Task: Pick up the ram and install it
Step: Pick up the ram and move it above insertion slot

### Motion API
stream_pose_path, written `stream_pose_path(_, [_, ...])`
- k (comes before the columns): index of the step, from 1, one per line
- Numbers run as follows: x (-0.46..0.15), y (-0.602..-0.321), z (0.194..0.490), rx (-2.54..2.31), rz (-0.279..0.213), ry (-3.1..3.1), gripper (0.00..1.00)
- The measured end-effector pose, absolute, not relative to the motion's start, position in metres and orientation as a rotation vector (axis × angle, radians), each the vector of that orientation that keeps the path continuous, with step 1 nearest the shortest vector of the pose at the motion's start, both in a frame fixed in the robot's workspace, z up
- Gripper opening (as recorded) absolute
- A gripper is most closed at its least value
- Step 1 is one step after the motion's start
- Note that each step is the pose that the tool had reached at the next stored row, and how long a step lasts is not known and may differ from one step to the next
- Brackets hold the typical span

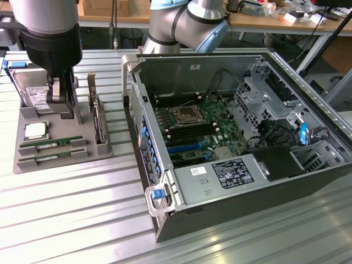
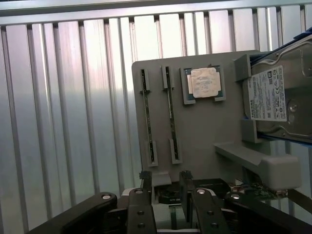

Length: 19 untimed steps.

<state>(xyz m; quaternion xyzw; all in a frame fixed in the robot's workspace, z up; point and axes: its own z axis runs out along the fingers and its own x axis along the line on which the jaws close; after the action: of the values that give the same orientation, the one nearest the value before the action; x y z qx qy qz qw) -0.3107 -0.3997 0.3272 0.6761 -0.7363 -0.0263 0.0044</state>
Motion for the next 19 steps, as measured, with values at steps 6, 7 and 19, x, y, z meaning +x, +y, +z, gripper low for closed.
stream_pose_path(6, [-0.311,-0.4,0.323,2.118,-0.082,-2.307,0.36])
stream_pose_path(7, [-0.311,-0.4,0.323,2.118,-0.082,-2.307,0.36])
stream_pose_path(19, [-0.311,-0.4,0.312,2.118,-0.082,-2.307,0.36])
